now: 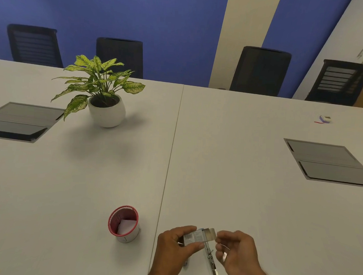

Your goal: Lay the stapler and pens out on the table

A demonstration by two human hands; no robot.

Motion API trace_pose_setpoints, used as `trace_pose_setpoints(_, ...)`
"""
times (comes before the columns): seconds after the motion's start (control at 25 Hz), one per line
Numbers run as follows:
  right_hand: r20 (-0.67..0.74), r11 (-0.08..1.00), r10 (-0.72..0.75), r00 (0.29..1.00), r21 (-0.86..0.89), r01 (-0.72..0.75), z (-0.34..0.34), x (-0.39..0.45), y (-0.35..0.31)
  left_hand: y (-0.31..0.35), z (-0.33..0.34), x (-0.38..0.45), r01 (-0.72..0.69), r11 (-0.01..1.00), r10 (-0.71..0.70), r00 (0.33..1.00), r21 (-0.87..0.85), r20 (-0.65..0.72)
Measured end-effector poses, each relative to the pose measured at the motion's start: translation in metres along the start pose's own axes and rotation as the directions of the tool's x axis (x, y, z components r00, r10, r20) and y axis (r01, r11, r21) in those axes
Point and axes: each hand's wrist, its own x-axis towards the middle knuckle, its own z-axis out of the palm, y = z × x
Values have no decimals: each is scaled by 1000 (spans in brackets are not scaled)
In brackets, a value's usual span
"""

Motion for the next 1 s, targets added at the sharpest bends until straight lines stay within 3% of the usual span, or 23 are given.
trace_pose_setpoints(0.2,124,981,106,987,-178,-83,0,7,7,0,-2,-1,-13,1000,13,1000,14,24)
trace_pose_setpoints(0.48,120,969,-12,993,-245,42,-2,9,11,-3,-2,1,-21,999,19,998,41,52)
trace_pose_setpoints(0.72,103,953,-33,994,-296,62,1,6,17,-1,1,-1,-50,998,47,997,47,57)
trace_pose_setpoints(1.0,149,965,111,983,-254,-71,3,7,14,-3,-1,3,-65,997,62,996,38,66)
